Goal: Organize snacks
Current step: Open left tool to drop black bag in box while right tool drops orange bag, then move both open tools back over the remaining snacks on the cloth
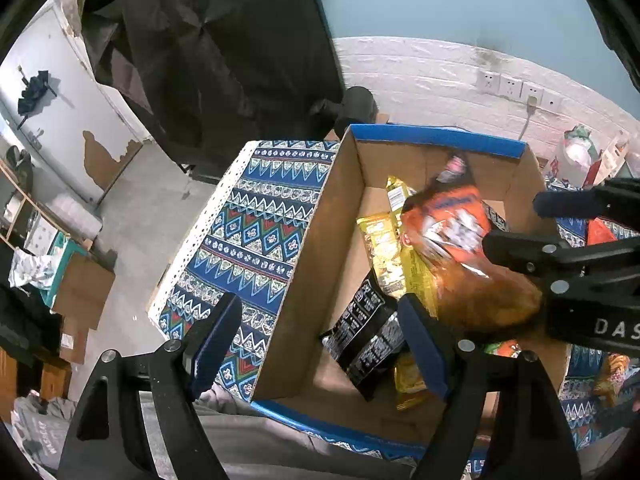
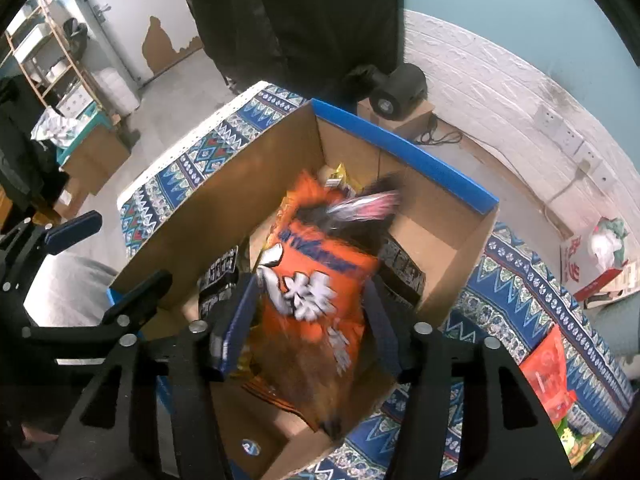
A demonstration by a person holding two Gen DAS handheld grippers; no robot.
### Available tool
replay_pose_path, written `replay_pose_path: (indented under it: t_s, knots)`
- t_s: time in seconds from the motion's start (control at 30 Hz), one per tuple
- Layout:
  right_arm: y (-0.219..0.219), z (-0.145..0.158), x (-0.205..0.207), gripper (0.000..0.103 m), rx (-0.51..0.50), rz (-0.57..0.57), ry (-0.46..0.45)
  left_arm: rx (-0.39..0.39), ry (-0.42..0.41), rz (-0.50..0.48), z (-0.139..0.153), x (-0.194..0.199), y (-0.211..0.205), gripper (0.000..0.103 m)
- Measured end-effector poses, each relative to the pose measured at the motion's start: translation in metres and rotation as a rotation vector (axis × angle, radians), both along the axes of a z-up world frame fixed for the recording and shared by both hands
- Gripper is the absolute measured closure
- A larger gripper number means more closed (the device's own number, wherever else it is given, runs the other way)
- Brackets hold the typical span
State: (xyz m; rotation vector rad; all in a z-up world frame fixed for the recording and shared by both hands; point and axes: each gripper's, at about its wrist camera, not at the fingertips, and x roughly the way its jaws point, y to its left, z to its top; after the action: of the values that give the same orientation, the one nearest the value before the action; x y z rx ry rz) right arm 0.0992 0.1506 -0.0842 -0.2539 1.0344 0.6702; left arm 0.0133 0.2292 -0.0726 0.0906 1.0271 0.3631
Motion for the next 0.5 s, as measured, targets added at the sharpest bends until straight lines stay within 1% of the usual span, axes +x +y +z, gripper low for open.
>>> replay_pose_path:
  t_s: [0.03,0.1,0.27,0.43,0.5]
  knots:
    - [-0.001,0.002,0.000,0.031,0.000,-0.005,-0.008,0.000,0.001,0.000,0.001,0.000,-0.001,0.021]
    - [-0.005,0.005,-0.001,0.027,0.005,-0.014,-0.020,-0.005,-0.003,-0.005,0.001,-0.001,-0.002,0.021]
    - [-0.021,0.013,-0.002,0.025,0.001,-0.049,-0.038,-0.018,-0.008,-0.030,0.005,0.002,-0.014,0.021]
    - [-0.049,0.021,-0.005,0.024,-0.020,-0.089,-0.055,-0.026,-0.019,-0.069,0.012,0.006,-0.033,0.021]
    - [-0.062,0.024,-0.007,0.024,-0.027,-0.105,-0.061,-0.040,-0.029,-0.099,0.016,0.004,-0.043,0.021]
